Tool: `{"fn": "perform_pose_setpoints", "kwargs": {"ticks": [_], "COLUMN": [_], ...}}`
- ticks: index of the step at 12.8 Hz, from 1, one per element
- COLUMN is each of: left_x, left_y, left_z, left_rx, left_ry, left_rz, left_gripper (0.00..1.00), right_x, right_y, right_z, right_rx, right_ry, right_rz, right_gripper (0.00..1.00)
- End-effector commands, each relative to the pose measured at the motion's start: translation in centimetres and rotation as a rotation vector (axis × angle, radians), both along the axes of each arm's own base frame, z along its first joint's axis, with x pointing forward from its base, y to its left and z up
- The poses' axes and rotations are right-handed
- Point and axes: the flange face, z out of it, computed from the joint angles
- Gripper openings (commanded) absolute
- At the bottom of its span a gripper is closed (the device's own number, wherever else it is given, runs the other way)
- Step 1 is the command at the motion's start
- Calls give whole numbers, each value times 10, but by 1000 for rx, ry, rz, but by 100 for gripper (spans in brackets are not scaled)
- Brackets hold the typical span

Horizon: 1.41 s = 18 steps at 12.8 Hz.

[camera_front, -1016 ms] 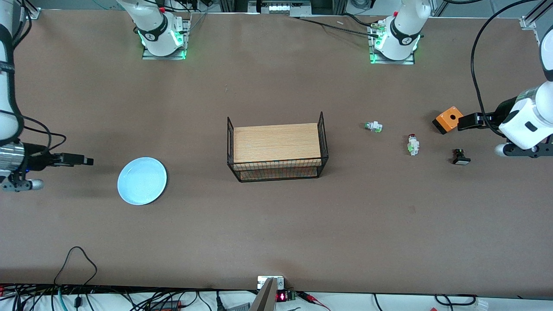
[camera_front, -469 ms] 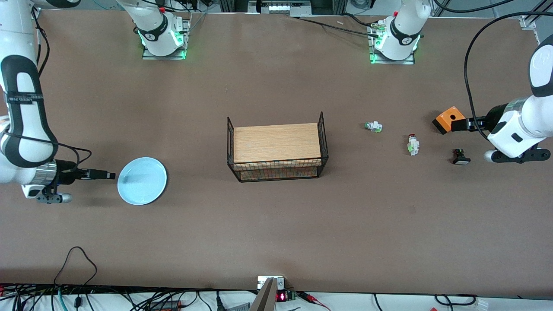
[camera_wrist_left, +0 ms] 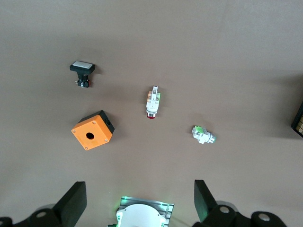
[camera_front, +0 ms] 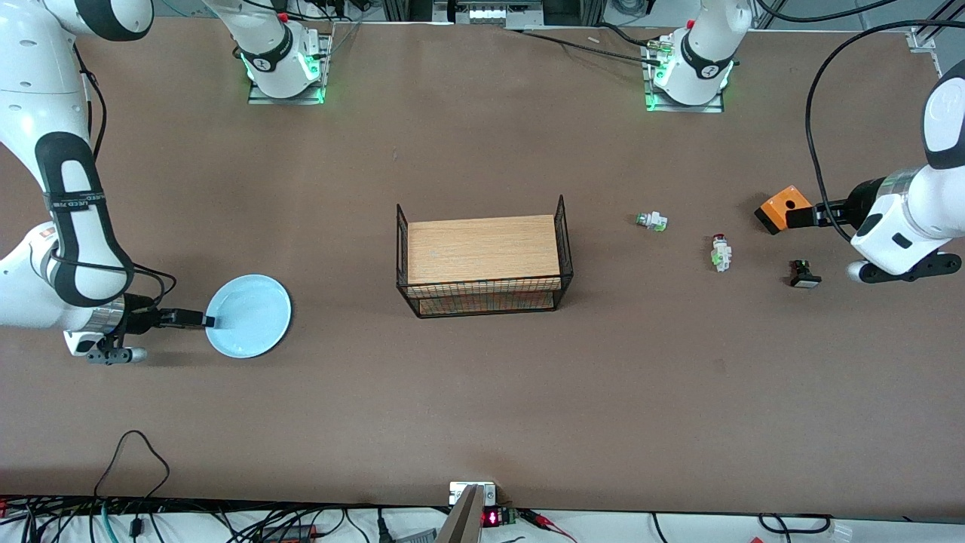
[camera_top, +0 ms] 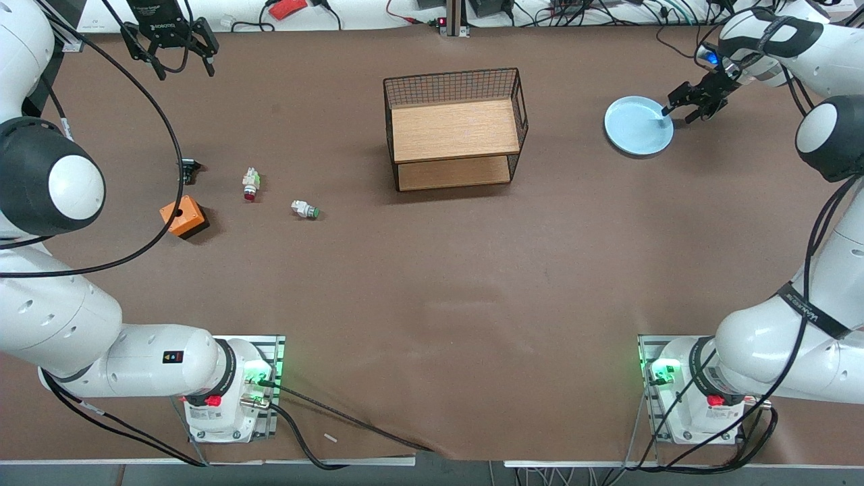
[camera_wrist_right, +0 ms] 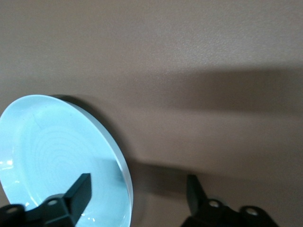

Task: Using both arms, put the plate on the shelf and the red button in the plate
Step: 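Lower the right gripper and grasp the plate rim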

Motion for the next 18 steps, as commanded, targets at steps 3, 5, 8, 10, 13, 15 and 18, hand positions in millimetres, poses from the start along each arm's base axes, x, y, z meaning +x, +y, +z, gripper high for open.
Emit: {"fn": "perform_pose_setpoints", "kwargs": {"ticks": [3,5,8,10,13,15,18], "left_x": [1,5,10,10,8,7,4], "left_y": [3,5,8,3,9,9,8], "left_z": [10,11,16,17,13,13,11], "left_rx": [19,19,23,15,-11,-14,-13], "left_ry": [-22,-48,-93,-95,-88,-86,-97], "left_rz": [11,13,8,-45,-85,-85,-86], "left_gripper": [100,100,100,100,100,100,100], "right_x": [8,6,-2,-5,-7,-11,-12], "right_y": [15,16,16,13,15,19,27], "right_z": [3,-1,-4,0,27,58,111], "right_rx": [15,22,39,53,79,97,115], "right_ry": [-19,-3,34,55,97,146,214], "right_rz": [12,14,15,18,16,-5,-17], "right_gripper": [47,21,0,0,0,0,0]}}
